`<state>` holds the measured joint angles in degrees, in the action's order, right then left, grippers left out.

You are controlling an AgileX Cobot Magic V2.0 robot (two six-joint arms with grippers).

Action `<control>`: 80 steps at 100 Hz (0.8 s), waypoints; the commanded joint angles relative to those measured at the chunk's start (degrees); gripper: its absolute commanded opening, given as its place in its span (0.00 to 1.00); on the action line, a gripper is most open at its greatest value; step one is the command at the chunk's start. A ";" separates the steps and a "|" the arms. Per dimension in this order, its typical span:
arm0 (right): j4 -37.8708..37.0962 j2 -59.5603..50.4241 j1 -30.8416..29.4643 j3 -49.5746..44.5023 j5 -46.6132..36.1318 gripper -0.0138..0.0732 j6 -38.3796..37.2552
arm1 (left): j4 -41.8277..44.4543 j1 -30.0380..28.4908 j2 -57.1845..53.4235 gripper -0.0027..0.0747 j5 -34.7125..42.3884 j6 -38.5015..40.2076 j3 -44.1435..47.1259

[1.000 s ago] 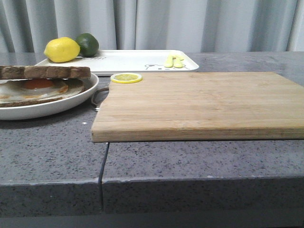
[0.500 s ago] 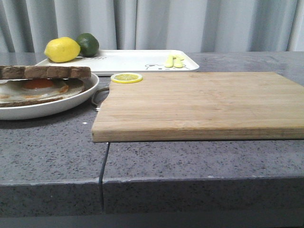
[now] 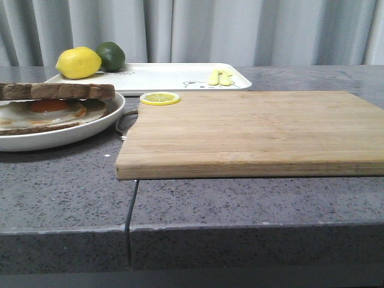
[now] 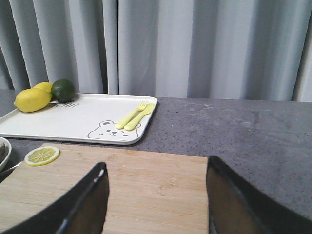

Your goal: Place bread and move sandwich to tray

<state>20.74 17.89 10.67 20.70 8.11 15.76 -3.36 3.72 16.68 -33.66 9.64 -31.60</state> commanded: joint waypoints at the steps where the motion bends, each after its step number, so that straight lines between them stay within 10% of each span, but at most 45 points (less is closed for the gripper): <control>1: -0.29 0.25 -0.38 1.41 -4.49 0.67 0.07 | -0.54 0.31 0.95 0.73 4.45 0.37 -1.91; 80: -0.29 0.25 -0.38 1.41 -4.49 0.67 0.07 | -0.44 0.31 2.57 0.70 6.42 0.37 -1.91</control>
<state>20.74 17.89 10.67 20.70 8.02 15.76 -3.36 3.72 17.09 -32.93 9.64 -31.60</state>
